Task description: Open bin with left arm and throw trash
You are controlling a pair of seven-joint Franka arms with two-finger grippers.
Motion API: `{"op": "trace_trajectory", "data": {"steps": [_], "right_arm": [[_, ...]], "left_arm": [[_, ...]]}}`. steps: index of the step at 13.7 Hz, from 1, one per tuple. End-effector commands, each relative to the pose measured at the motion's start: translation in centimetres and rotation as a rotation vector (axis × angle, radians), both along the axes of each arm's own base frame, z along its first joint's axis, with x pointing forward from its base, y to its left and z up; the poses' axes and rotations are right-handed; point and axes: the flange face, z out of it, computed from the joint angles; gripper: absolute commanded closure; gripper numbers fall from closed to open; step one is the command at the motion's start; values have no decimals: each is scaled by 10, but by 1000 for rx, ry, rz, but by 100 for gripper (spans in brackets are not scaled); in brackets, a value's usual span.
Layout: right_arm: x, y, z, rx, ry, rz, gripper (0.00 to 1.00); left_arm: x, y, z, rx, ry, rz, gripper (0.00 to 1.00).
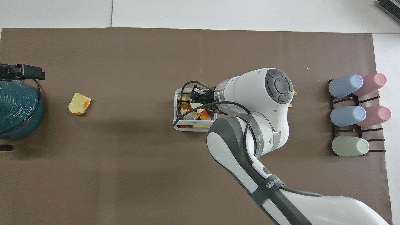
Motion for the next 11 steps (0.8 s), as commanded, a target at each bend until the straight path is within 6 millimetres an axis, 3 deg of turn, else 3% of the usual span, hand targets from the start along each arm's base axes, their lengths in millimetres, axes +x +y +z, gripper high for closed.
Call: {"op": "trace_trajectory", "data": {"steps": [1,3,5,8,11], "right_arm": [[3,-3,11,13,-18,-13,0],[8,-21,30,-33,-67,1,0],[23,-64,40,-171,-145,20,0],[42,-146,22,-299,-196,157,0],[41,-221,-23,-373,-221,451,0]], "left_arm": [[10,6,-56,19,-27,-7,0],[11,6,-98,23,-57,-8,0],[8,7,-130,26,-97,-4,0],[11,7,-180,30,-65,-20,0],[-4,6,-229,60,-61,-136,0]]}}
